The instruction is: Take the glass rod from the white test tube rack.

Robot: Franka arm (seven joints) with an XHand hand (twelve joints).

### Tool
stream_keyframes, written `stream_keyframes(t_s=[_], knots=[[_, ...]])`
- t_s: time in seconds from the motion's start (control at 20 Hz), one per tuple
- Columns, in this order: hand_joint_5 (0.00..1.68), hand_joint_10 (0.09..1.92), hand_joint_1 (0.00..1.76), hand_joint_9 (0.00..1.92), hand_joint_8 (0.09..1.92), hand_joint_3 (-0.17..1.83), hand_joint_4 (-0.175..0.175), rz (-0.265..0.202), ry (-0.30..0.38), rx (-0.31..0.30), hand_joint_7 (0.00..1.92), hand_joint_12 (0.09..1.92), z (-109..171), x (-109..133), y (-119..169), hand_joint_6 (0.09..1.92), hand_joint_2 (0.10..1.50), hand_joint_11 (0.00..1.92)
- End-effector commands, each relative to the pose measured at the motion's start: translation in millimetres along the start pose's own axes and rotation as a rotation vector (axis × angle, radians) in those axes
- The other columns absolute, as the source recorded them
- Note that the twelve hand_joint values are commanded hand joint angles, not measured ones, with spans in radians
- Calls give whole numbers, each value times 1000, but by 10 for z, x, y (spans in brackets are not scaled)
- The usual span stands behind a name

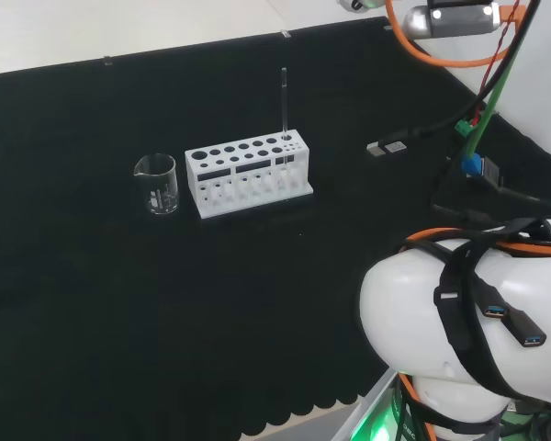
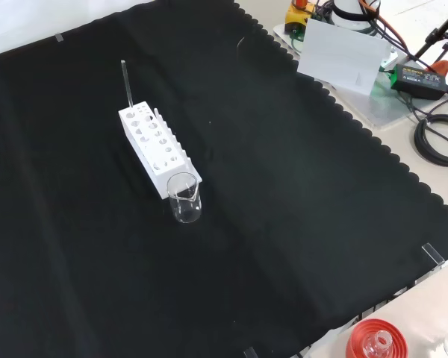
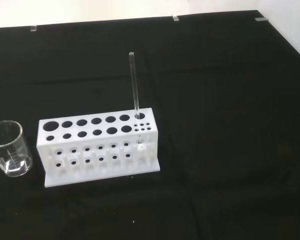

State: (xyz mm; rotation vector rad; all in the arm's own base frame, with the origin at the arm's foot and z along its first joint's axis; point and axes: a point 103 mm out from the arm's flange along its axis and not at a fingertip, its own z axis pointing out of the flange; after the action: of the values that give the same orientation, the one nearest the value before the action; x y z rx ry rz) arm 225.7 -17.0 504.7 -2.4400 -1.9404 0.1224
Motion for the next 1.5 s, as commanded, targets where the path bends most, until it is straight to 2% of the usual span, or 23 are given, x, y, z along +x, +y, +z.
stream_keyframes(t_s=[0.05, 0.5, 0.75, 1.05, 1.5], knots=[[82, 570, 659, 0, 220, -175, -6, -1, -4, 1, 0, 697, 1, 30, 11, 87, 1194, 0], [88, 576, 553, 0, 248, -175, -7, -5, 10, 7, 0, 694, 15, 28, 17, 87, 1218, 0], [91, 579, 544, 0, 252, -175, -8, -12, 23, 14, 0, 693, 47, -18, 3, 87, 1219, 0], [93, 583, 540, 0, 256, -175, -8, -29, 10, 3, 0, 692, 19, 74, 17, 87, 1219, 0], [96, 596, 539, 0, 270, -175, -10, -19, 17, 12, 0, 691, 1, 80, 34, 87, 1218, 0]])
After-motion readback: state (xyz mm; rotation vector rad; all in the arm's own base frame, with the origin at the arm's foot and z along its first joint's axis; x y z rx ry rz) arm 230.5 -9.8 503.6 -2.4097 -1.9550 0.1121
